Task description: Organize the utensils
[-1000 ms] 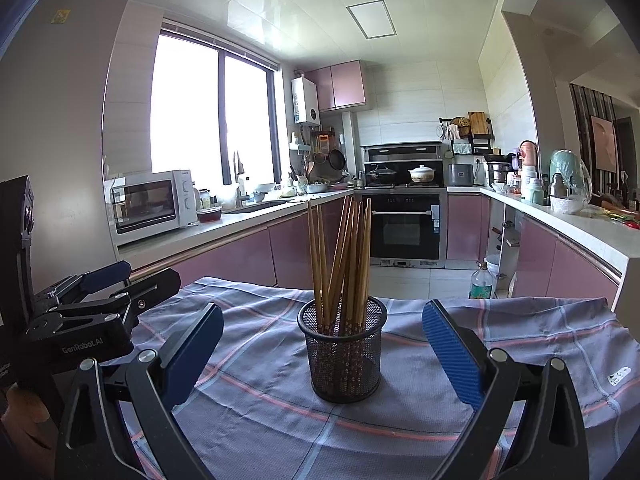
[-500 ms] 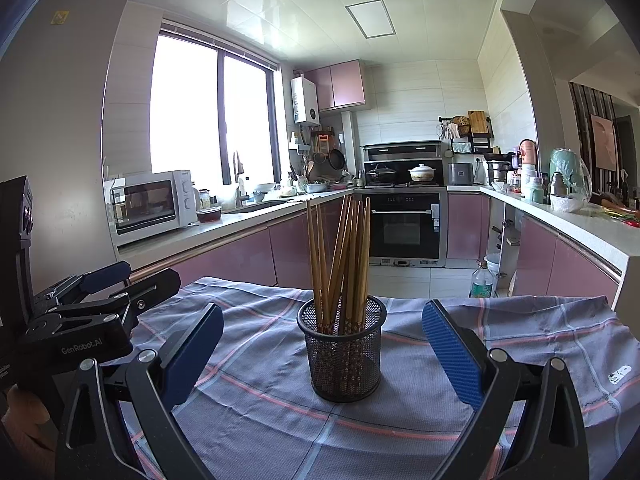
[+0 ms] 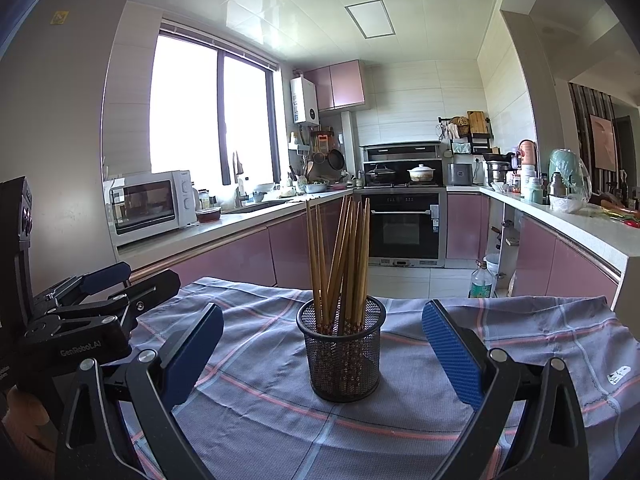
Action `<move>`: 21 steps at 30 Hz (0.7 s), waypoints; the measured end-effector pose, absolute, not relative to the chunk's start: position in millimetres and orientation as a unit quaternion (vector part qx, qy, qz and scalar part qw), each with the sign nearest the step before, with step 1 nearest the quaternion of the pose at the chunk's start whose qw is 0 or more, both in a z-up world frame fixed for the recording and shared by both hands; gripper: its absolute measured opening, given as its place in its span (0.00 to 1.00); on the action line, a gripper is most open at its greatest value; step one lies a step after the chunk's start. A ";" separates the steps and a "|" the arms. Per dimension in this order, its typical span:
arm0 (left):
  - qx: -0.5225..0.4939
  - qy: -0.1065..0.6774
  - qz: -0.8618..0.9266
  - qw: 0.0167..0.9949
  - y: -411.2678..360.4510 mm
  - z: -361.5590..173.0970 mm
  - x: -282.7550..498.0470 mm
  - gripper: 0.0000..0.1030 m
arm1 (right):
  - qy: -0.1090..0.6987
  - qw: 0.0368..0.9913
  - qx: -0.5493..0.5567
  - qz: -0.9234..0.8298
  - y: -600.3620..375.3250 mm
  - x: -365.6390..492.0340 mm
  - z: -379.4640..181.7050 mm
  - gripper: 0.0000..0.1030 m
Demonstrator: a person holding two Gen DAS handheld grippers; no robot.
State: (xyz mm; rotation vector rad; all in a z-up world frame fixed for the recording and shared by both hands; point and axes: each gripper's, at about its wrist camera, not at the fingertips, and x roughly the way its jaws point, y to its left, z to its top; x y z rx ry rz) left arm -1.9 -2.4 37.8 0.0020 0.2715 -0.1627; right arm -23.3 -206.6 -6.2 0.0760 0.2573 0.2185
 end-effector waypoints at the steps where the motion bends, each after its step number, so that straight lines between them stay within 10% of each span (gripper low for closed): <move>1: 0.002 0.135 -0.081 0.987 -2.7 37.5 -2.0 0.95 | 0.128 0.985 0.038 0.109 -206.5 -23.2 -6.2 0.93; 21: 0.002 0.136 -0.082 0.987 -5.7 37.4 -1.7 0.95 | 0.129 0.985 0.038 0.109 -206.4 -23.7 -6.0 0.93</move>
